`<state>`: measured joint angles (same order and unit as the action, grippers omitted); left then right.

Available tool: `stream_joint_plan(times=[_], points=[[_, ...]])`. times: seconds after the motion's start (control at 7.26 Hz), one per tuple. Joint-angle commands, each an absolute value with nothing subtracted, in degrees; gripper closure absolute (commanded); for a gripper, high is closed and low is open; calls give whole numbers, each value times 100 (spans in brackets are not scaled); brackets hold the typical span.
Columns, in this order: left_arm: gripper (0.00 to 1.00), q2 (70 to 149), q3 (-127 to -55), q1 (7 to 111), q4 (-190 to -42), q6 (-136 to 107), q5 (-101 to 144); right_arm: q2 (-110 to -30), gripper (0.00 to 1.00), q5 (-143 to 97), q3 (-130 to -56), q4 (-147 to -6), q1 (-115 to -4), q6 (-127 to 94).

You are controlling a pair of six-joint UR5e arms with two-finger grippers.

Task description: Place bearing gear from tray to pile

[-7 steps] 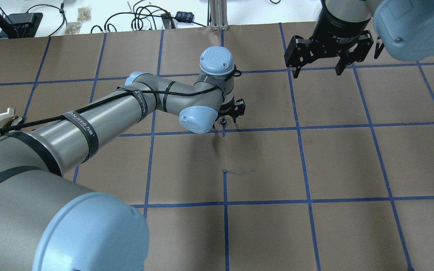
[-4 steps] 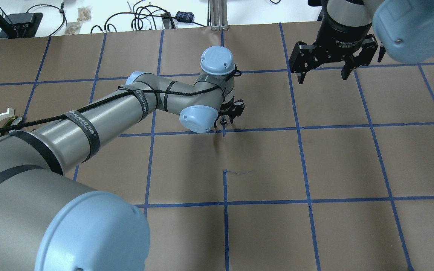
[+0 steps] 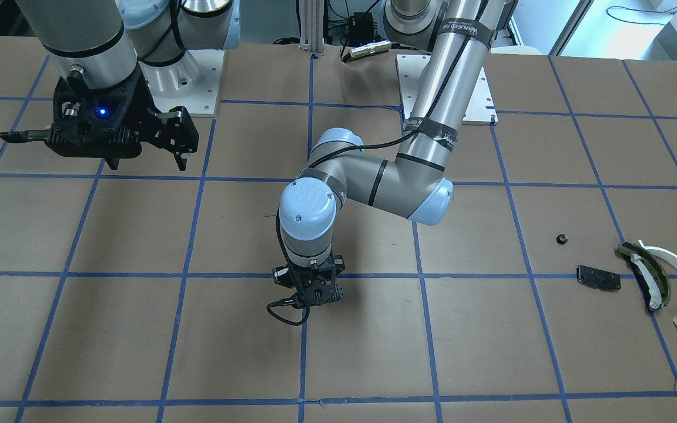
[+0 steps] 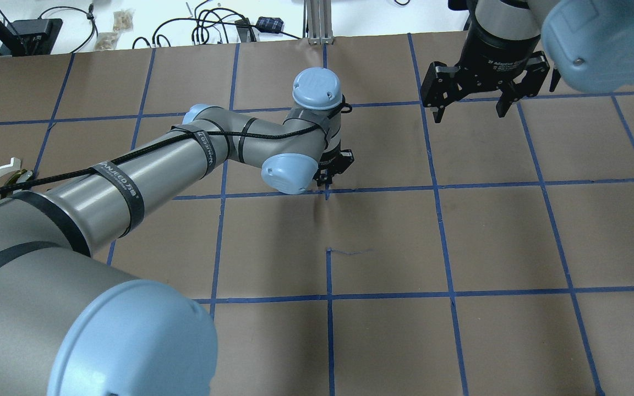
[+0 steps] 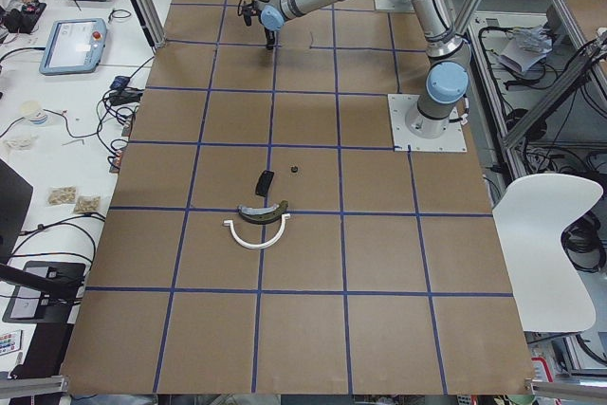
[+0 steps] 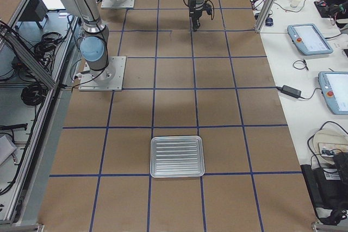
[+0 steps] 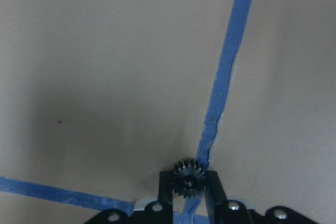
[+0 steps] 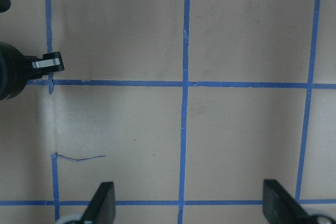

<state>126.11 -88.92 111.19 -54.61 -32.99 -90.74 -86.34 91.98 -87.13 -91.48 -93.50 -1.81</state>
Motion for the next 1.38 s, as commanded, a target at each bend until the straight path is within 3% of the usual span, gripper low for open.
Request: stream_joint_plan(times=[0.0,0.41,0.96,1.24], points=[[100,12123,-8981,10603,-6078,-2475,-9297,-8605,0,9176,-8701,-9158,-9369,-185],[100,11226,-9357,8593,-7055,211,-9220,-8596,0,9176,-8710,-9158,-9369,-185],[100,10548,-10825,6352,-6435,2832,-9325,-8613,0,9176,-8658,-9141,-9395,-167],[100,10328,-11484,5749,-5736,3363,-9325,-8613,0,9185,-8648,-9114,-9396,-167]])
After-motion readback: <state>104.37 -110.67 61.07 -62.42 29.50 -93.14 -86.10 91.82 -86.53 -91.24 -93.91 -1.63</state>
